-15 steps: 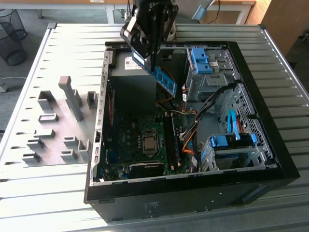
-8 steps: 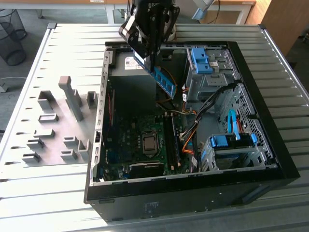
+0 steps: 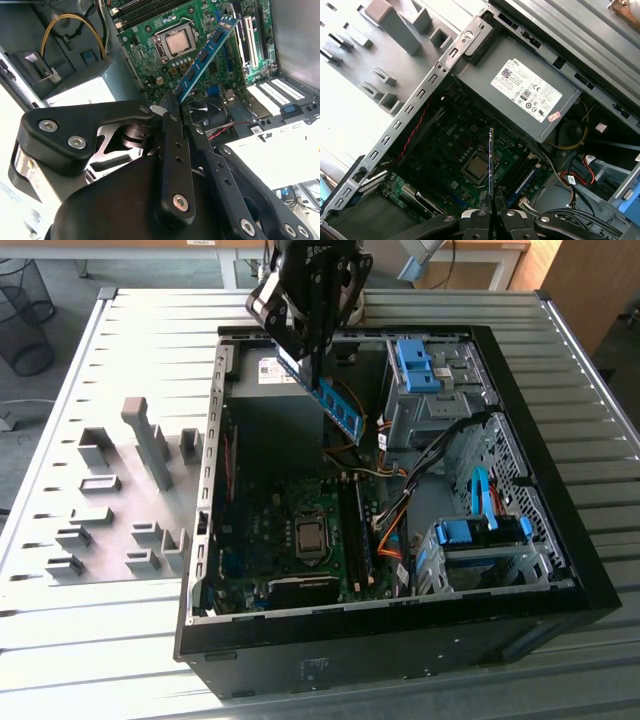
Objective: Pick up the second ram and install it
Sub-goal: 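Insert the second ram into the second slot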
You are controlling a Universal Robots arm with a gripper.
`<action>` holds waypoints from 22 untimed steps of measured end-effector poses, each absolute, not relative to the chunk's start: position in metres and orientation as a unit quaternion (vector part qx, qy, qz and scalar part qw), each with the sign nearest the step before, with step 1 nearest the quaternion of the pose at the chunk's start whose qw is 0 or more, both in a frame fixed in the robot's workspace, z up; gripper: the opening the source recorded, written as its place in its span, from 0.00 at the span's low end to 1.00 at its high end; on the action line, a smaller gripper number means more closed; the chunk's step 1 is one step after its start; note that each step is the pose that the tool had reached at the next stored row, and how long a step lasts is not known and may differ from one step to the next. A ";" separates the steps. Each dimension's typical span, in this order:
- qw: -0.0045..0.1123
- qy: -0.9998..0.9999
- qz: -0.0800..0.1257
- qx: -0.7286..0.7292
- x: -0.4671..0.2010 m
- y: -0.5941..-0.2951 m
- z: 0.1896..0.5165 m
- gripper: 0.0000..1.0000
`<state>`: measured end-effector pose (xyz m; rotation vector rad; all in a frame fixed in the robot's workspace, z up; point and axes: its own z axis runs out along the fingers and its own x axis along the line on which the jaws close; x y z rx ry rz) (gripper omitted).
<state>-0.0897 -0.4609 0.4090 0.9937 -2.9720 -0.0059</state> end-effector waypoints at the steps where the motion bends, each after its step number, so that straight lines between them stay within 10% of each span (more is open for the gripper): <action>1: 0.004 -0.949 -0.002 0.316 -0.090 -0.461 0.409 0.14; 22: 0.004 -0.958 -0.002 0.286 -0.090 -0.461 0.409 0.14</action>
